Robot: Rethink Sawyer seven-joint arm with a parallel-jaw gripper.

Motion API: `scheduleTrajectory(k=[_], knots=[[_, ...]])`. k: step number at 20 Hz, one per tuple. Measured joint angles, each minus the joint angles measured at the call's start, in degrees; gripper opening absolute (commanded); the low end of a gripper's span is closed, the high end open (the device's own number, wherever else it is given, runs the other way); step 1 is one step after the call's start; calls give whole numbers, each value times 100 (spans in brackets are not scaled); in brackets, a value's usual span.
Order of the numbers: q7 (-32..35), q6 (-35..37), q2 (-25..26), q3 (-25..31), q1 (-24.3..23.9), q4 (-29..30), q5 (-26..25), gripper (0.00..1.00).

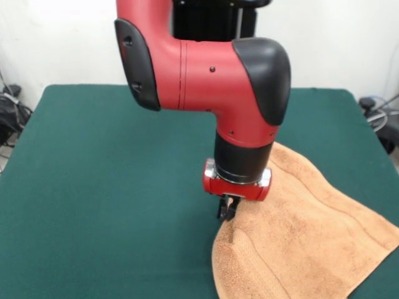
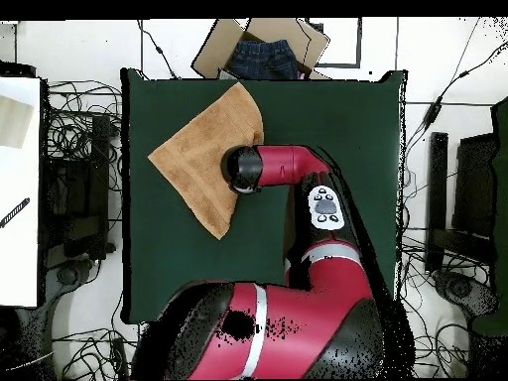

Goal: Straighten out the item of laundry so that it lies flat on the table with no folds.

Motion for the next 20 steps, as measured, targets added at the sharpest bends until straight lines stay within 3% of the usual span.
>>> scheduleTrajectory(k=[11,20], knots=[[0,-89,12,-151,115,-2,81,0],[0,-85,11,35,-96,37,117,0]])
